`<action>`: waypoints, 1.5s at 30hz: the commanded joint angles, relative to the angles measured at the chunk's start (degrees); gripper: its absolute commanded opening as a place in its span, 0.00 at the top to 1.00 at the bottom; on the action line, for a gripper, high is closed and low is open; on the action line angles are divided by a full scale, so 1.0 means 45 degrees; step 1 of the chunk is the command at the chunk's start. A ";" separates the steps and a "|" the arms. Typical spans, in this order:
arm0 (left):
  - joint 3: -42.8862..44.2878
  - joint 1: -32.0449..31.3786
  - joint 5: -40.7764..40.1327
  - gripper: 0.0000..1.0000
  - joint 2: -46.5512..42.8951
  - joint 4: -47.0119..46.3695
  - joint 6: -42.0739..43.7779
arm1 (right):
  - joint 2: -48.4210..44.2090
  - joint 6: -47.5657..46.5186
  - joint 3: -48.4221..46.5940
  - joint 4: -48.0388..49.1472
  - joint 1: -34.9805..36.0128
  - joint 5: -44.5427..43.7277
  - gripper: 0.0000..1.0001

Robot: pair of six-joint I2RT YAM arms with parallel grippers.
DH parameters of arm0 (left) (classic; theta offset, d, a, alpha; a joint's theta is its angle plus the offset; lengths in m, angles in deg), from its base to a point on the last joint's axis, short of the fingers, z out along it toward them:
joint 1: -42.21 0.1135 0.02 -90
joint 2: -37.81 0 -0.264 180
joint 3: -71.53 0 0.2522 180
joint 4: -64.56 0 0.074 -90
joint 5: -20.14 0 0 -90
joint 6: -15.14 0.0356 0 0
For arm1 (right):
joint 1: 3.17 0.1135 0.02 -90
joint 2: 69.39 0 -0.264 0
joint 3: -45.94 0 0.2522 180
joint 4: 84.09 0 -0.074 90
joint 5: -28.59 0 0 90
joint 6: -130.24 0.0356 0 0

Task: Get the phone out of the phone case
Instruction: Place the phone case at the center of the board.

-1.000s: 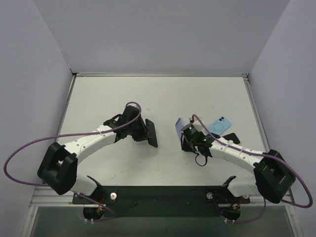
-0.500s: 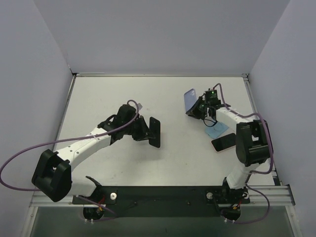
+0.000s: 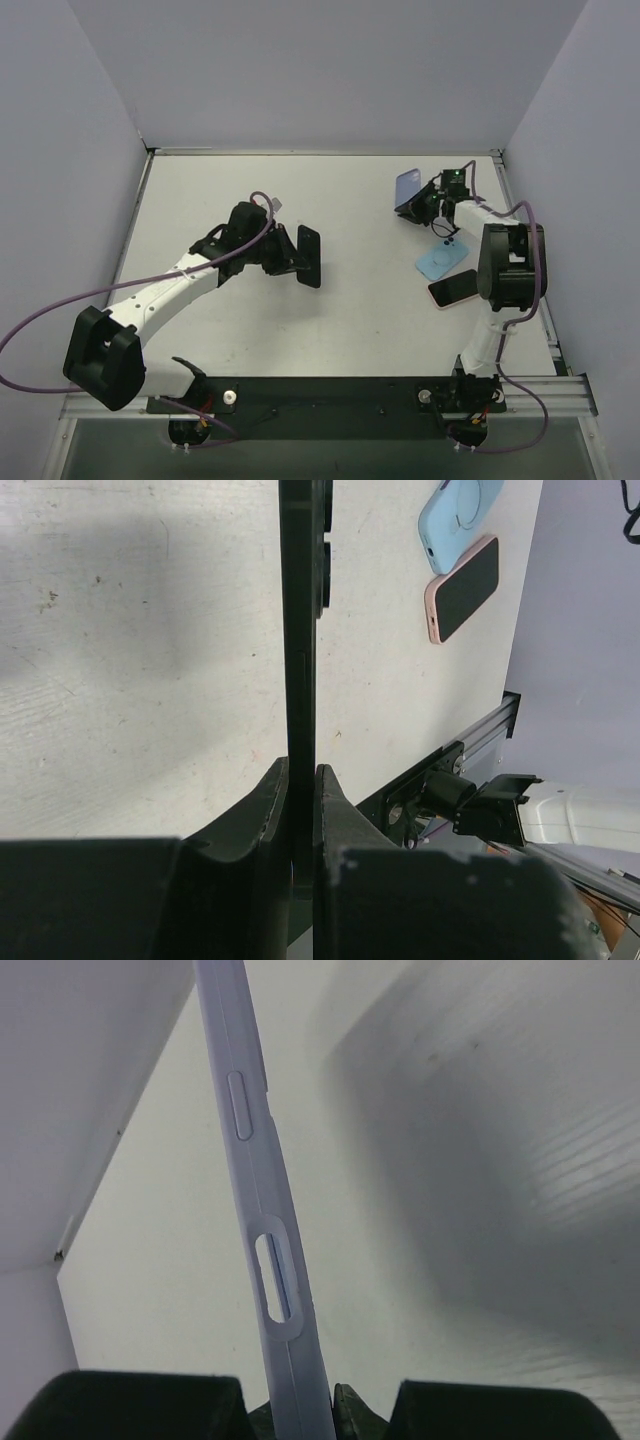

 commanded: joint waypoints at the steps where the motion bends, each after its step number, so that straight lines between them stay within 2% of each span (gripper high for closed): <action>1: 0.0462 0.0418 0.0509 1.00 -0.0230 -0.0487 0.0228 | 0.0117 0.0436 -0.1059 -0.0468 -0.1091 0.0576 0.78; 2: 0.0501 0.0458 0.0529 1.00 -0.0191 -0.0526 0.0208 | 0.0254 0.0339 -0.1390 -0.0841 -0.1228 0.0577 0.65; 3: 0.0540 0.0477 0.0529 1.00 -0.0133 -0.0526 0.0228 | 0.0429 0.0222 -0.1838 -0.1231 -0.1423 0.0461 0.44; 4: 0.0618 0.0594 0.0568 1.00 -0.0055 -0.0526 0.0208 | 0.0450 -0.0011 -0.2036 -0.2182 -0.1541 0.0247 0.37; 6: 0.0813 0.0731 0.0607 1.00 0.0121 -0.0468 0.0305 | 0.0179 -0.0169 -0.2097 -0.2970 -0.1852 -0.0709 0.26; 10: 0.1223 0.1646 0.1016 1.00 0.0492 -0.0448 0.0501 | -0.0934 -0.0578 -0.1455 -0.4066 -0.2322 -0.2213 0.21; 12: 0.1437 0.1980 0.1251 1.00 0.1016 -0.0739 0.0714 | -0.1771 -0.1086 -0.1179 -0.4339 -0.2343 -0.3108 0.05; 17: 0.2237 0.3073 0.2189 1.00 0.3066 -0.1443 0.1008 | -0.3375 -0.1614 -0.0028 -0.4614 -0.2363 -0.3291 0.04; 25: 0.4855 0.3466 0.2637 1.00 0.5861 -0.1872 0.1497 | -0.7456 -0.2474 0.3290 -0.4789 -0.1465 -0.3993 0.04; 28: 0.5480 0.3446 0.2912 1.00 0.6897 -0.2362 0.1341 | -0.9136 -0.2668 0.4815 -0.5100 -0.0723 -0.4558 0.04; 30: 0.5910 0.3485 0.3067 1.00 0.7483 -0.2517 0.1302 | -1.0207 -0.2766 0.5691 -0.5587 0.0327 -0.5261 0.04; 35: 0.6848 0.3583 0.3282 1.00 0.8634 -0.2538 0.1341 | -1.2240 -0.2475 0.7257 -0.6273 0.1289 -0.5828 0.04; 40: 0.7980 0.3622 0.3439 1.00 0.9651 -0.2246 0.1360 | -1.3084 -0.2396 0.7903 -0.6801 0.1524 -0.6064 0.04; 45: 0.8450 0.3642 0.3402 1.00 1.0512 -0.2283 0.1341 | -1.3125 -0.2784 0.7612 -0.6996 0.1661 -0.6221 0.04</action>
